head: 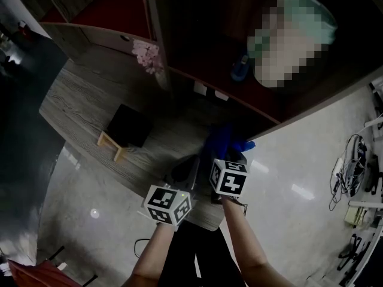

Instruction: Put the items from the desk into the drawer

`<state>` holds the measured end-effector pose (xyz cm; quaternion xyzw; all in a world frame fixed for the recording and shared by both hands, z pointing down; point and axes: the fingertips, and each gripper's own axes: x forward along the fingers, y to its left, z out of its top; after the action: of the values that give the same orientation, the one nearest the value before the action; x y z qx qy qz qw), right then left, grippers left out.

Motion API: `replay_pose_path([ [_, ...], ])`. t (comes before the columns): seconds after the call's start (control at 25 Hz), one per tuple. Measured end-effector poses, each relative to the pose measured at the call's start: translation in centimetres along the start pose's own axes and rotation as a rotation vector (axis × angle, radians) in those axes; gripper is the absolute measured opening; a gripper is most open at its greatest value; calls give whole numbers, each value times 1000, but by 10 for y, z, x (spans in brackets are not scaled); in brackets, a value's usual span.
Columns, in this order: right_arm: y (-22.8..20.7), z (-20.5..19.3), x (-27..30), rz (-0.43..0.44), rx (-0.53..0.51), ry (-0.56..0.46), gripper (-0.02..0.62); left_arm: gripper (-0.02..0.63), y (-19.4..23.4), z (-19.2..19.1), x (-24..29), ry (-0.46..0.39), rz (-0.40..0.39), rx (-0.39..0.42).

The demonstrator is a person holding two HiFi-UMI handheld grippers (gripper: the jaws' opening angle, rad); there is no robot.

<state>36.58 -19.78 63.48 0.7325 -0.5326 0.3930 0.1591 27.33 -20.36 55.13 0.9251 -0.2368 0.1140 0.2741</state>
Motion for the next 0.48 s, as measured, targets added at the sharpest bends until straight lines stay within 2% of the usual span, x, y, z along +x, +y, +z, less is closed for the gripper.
replay_pose_path([
  [0.16,0,0,2,-6,-25,-11,241,11,0,-3,0,8,2,-3],
  [0.28,0,1,3,33,10,-4,123,11,-1,-4,-1,11,6,-5],
  [0.48,3,1,3,52,13,3,95,11,-2,-5,-7,13,13,-9],
])
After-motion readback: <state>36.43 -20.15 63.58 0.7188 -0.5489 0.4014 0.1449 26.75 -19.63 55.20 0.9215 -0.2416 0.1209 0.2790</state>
